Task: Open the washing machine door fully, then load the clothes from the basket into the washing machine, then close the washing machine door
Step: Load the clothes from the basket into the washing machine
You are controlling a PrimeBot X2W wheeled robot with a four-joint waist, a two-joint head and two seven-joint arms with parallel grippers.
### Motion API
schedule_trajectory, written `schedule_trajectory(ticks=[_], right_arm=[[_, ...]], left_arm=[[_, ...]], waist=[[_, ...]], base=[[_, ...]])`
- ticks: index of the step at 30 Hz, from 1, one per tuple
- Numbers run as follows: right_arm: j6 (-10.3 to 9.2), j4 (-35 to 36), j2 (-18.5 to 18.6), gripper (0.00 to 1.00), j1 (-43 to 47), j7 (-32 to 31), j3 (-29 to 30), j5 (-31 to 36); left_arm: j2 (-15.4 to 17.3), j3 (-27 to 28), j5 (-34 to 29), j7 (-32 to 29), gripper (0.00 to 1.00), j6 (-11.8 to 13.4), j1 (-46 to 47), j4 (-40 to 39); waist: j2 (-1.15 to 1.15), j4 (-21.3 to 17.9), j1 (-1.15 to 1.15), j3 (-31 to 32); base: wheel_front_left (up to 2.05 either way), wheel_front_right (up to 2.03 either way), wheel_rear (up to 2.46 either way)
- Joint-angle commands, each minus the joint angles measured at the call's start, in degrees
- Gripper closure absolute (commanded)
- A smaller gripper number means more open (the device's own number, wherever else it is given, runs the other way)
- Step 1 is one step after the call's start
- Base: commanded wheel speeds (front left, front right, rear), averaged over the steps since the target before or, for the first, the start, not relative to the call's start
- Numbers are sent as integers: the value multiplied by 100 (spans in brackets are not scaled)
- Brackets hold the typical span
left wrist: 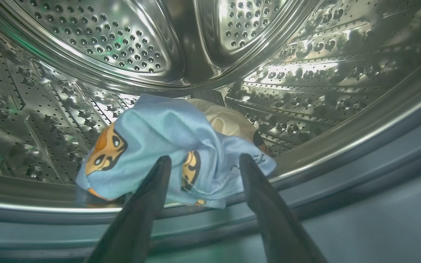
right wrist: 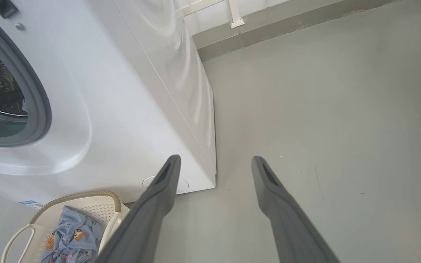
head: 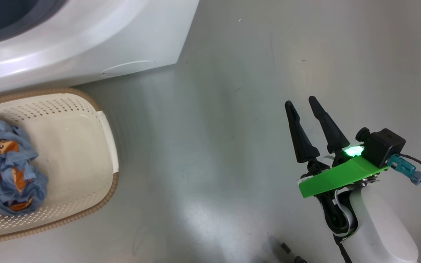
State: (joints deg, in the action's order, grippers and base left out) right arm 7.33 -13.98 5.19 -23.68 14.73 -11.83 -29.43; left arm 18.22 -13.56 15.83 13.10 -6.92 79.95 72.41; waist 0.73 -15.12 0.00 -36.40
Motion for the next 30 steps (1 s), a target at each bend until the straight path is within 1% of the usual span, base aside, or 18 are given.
schedule_trajectory(ticks=[1,8,11,17,23,27,30], right_arm=[[16,98,10,0,83,27,-81,-62],[16,88,100,0,131,27,-33,-43],[16,81,148,0,156,27,5,-30],[16,41,277,0,223,27,74,-16],[16,-10,427,0,328,27,128,-7],[16,-41,533,0,449,27,158,-4],[16,-81,606,0,561,27,186,-12]], left_arm=[[221,53,65,62,0,-26,96,-79],[49,202,367,181,0,-47,-222,-228],[-15,392,531,186,0,-51,-508,-677],[-151,830,629,188,0,-54,-1467,-1721],[-346,1254,431,189,0,-55,-2583,-2685],[-543,1573,332,189,0,-56,-3276,-3217],[-695,1693,245,189,0,-56,-3757,-3543]], waist=[[0,27,0,29],[0,168,0,174],[0,248,0,246],[0,402,0,485],[0,555,0,795],[0,671,0,1036],[0,763,0,1234]], base=[[0,0,0],[0,0,0],[0,0,0],[0,0,0],[0,0,0],[0,0,0],[0,0,0]])
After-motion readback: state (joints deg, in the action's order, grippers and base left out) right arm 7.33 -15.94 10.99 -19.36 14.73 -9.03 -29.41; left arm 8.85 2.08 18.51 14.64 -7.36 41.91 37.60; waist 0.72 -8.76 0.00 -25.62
